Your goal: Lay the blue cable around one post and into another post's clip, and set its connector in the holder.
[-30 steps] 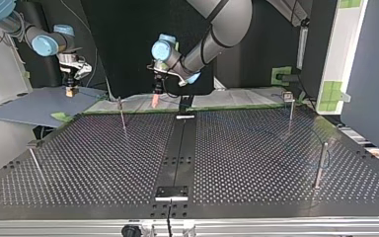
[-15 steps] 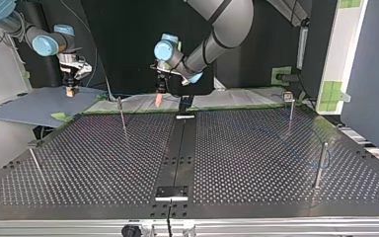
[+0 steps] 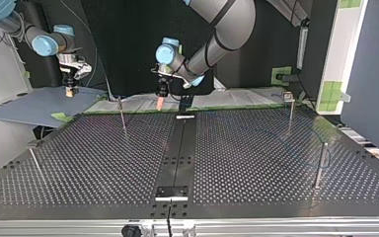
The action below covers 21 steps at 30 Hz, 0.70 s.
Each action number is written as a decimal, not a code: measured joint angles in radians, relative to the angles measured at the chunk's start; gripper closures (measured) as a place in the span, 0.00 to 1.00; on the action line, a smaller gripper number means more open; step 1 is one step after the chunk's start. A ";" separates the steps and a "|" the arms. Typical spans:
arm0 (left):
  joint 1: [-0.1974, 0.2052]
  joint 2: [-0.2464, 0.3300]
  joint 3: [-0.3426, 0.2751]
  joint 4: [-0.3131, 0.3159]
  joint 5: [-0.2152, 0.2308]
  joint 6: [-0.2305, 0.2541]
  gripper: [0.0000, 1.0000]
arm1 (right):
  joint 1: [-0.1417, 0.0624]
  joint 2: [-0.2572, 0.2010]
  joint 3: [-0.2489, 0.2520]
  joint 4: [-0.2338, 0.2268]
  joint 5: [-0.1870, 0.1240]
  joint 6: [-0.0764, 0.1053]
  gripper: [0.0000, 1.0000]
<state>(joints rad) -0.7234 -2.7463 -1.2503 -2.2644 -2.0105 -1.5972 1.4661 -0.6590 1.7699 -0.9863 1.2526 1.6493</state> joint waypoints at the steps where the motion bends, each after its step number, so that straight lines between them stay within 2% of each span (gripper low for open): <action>1: 0.001 0.000 0.000 0.000 0.000 0.000 0.99 | 0.000 0.000 0.000 0.000 0.000 0.000 1.00; 15: 0.010 0.000 0.014 -0.002 0.007 -0.003 0.99 | -0.002 0.000 -0.014 0.005 0.001 0.005 1.00; 21: 0.010 0.000 0.020 -0.001 0.016 -0.005 0.99 | -0.002 0.000 -0.027 0.017 0.002 0.012 1.00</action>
<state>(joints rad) -0.7136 -2.7464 -1.2308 -2.2653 -1.9942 -1.6021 1.4638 -0.6590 1.7433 -0.9697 1.2541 1.6617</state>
